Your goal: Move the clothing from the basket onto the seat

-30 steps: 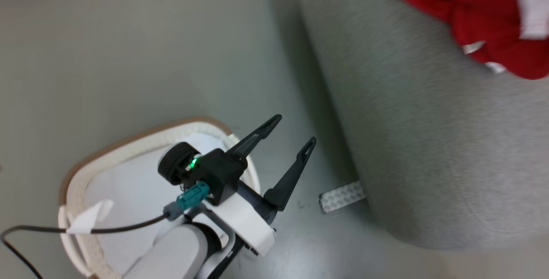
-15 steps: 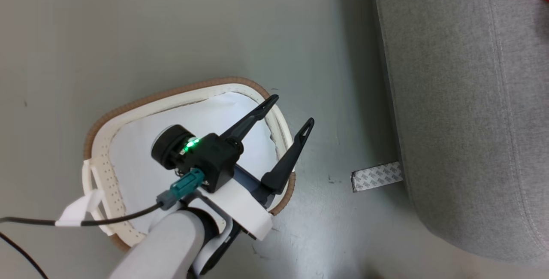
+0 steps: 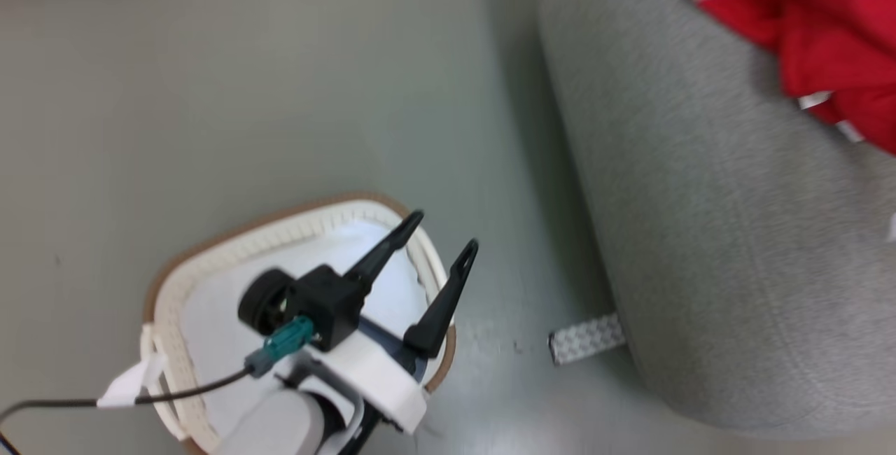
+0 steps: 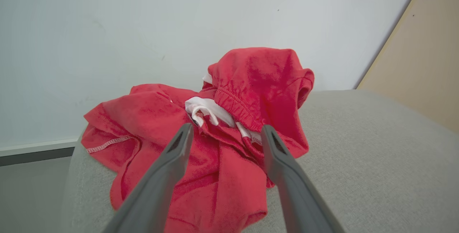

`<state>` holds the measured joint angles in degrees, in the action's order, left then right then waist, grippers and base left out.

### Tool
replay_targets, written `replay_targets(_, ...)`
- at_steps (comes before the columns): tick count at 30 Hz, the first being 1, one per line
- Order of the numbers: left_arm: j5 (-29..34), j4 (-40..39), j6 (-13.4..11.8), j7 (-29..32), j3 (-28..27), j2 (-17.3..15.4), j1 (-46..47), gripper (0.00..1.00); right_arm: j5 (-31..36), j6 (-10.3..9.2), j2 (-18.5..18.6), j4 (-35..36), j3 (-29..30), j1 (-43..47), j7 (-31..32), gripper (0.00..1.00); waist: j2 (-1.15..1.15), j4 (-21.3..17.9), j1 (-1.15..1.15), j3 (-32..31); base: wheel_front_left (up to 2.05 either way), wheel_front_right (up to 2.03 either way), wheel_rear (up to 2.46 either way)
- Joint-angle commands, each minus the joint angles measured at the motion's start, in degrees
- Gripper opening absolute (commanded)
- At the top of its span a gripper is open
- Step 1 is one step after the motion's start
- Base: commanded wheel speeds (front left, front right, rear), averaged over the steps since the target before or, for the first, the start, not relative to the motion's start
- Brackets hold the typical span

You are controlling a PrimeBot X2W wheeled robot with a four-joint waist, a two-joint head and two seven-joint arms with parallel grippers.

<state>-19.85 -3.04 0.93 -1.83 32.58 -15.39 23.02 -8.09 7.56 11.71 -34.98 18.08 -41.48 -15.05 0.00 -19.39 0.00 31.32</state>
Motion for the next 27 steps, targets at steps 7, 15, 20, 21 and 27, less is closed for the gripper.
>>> replay_targets(7, -3.7, 3.31, -1.51, -6.38, -1.75, 0.95, -7.19, 1.0, -1.95, -0.15, -3.73, 10.93, -7.3, 14.28, -0.09, 1.0, 0.0, -0.02, 0.0, -13.57, 0.0, 0.0, 0.0)
replay_targets(15, -6.21, 7.58, -4.46, -12.45, -5.71, 2.24, -15.42, 1.0, -0.34, -0.14, -5.96, 19.66, -13.67, 26.98, -0.08, 1.0, 0.0, 4.86, 0.0, -22.13, 0.0, 0.0, 0.0)
replay_targets(20, -6.93, 8.69, -5.69, -13.29, -10.52, 3.22, -21.66, 1.0, 3.76, -0.15, -6.73, 22.61, -16.5, 34.51, -0.09, 1.0, 0.0, 8.37, 0.0, -27.01, 0.0, 0.0, 0.0)
replay_targets(21, -6.53, 8.44, -5.91, -13.3, -12.06, 3.52, -22.81, 1.0, 4.48, -0.15, -7.01, 23.21, -16.71, 35.8, -0.09, 1.0, 0.0, 9.07, 0.0, -27.72, 0.0, 0.0, 0.0)
replay_targets(27, -2.98, 9.27, -5.65, -13.31, -20.52, 5.58, -29.42, 1.0, 5.83, -0.15, -8.28, 24.2, -19.21, 41.31, -0.09, 1.0, 0.0, 11.63, 0.0, -30.83, 0.0, 0.0, 0.0)
